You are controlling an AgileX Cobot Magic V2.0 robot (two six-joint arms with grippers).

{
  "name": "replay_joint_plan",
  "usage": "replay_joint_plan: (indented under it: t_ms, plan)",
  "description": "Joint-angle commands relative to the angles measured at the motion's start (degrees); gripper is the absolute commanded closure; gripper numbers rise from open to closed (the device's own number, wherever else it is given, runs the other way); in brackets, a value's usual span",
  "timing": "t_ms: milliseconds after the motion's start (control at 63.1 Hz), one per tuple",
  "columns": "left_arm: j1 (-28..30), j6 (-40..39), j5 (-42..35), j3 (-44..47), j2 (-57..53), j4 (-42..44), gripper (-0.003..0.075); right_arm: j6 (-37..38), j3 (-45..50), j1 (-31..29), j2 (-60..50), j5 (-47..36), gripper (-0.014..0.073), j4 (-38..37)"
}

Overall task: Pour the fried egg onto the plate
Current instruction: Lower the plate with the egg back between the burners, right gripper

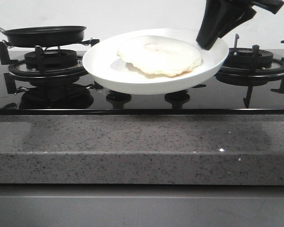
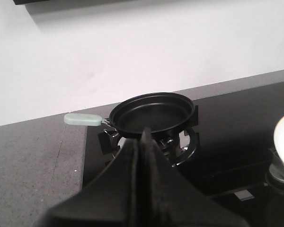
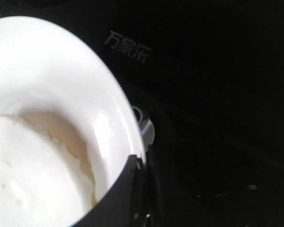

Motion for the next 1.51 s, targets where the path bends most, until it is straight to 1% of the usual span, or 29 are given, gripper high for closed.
replay_joint_plan:
  t_ms: [0, 95, 206, 681, 966, 1093, 1204, 1331, 1489]
  plan:
    - [-0.4, -0.6, -4.8, 1.1, -3.8, -2.1, 0.0741, -0.2, -1.4, -0.1, -2.6, -2.3, 0.0654, 1.9]
    - [-0.4, -0.6, -4.8, 3.1, -7.7, -4.5, 0.0741, -0.2, -1.4, -0.1, -2.6, -2.3, 0.0654, 1.9]
    - [-0.4, -0.6, -4.6, 4.3, -9.6, -5.0, 0.0741, -0.2, -1.4, -0.1, -2.6, -2.3, 0.0654, 1.9]
    - [-0.4, -0.6, -4.4, 4.3, -9.6, -5.0, 0.0741, -0.2, -1.4, -0.1, -2.6, -2.4, 0.0654, 1.9]
    - [-0.4, -0.6, -4.4, 4.3, -9.6, -5.0, 0.0741, 0.8, -2.3, -0.4, -2.4, -1.4, 0.0654, 4.2]
    - [-0.4, -0.6, -4.2, 4.3, -9.6, -5.0, 0.0741, 2.2, -7.2, -1.8, -0.7, 0.3, 0.0654, 4.2]
    - [-0.4, -0.6, -3.9, 4.3, -9.6, -5.0, 0.0741, 2.8, -13.8, -3.3, 2.7, 2.9, 0.0654, 4.4]
    - [-0.4, -0.6, -3.9, 4.3, -9.6, -5.0, 0.0741, 4.6, -22.7, -4.9, 8.5, 5.0, 0.0654, 4.4]
    - [-0.4, -0.6, -3.9, 4.3, -9.6, -5.0, 0.0741, 4.9, -32.6, -6.0, 16.1, 5.0, 0.0654, 4.5]
